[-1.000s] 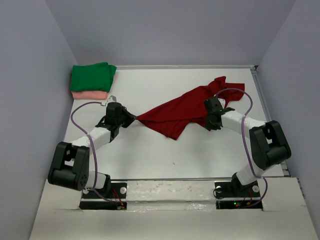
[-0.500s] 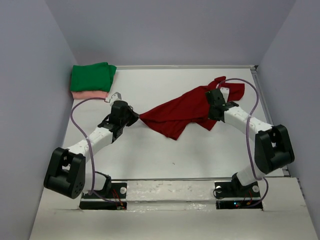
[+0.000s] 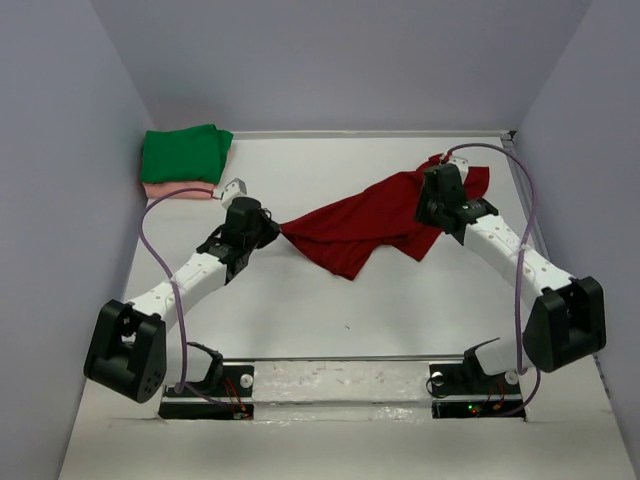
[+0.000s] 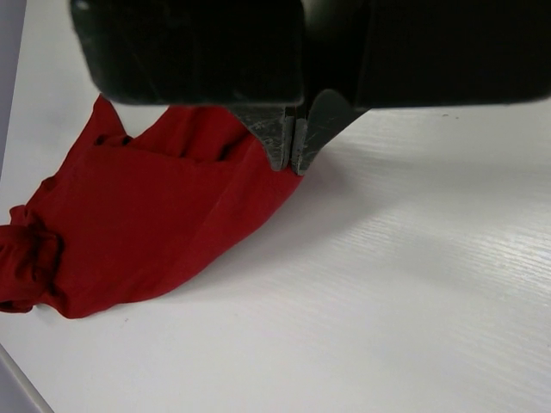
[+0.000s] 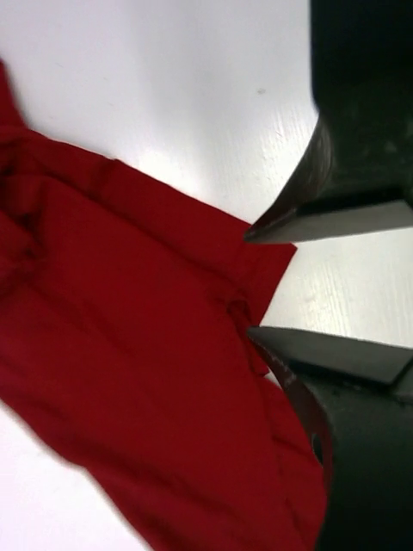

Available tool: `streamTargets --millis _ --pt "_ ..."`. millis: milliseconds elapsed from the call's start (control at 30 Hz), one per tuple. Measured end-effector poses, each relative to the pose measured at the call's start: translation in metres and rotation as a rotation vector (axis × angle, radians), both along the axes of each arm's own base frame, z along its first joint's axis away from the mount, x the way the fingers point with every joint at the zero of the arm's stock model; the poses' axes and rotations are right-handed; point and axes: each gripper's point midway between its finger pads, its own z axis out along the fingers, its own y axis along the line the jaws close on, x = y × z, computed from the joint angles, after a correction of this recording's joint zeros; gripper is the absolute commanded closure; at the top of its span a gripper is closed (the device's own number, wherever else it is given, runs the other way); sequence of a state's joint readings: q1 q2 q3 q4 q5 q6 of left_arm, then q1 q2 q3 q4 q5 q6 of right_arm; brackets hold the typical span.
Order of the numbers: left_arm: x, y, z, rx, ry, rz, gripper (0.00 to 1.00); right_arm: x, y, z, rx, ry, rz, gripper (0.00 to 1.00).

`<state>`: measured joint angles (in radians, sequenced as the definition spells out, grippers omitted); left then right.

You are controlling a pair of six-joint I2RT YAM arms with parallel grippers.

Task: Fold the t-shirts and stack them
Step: Flatten the tshirt out

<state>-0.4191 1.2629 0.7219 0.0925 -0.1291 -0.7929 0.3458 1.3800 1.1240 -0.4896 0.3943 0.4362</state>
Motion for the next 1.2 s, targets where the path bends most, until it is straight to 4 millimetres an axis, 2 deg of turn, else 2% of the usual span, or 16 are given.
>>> streamTargets --millis 167,233,400,533,700,1200 --pt "0.0 0.0 -0.003 0.003 0.008 0.0 1.0 -0.017 0.002 -0.066 -0.012 0.177 0.007 0.63" --pt "0.0 0.0 -0.007 0.007 0.018 -0.001 1.0 -0.021 0.003 -0.078 -0.012 0.209 0.006 0.63" --pt "0.0 -0.001 -0.011 0.01 0.03 -0.004 1.0 -0.018 0.007 -0.088 0.005 0.225 0.002 0.61" --pt "0.0 -0.001 -0.012 0.007 0.032 -0.007 1.0 -0.023 0.008 -0.118 0.009 0.288 0.0 0.59" --pt "0.002 0.001 -0.015 -0.001 0.041 -0.007 1.0 -0.035 0.004 -0.147 0.005 0.366 -0.021 0.58" --pt "0.007 0.003 -0.013 -0.022 0.033 -0.007 1.0 -0.038 0.001 -0.151 0.039 0.373 -0.085 0.57"
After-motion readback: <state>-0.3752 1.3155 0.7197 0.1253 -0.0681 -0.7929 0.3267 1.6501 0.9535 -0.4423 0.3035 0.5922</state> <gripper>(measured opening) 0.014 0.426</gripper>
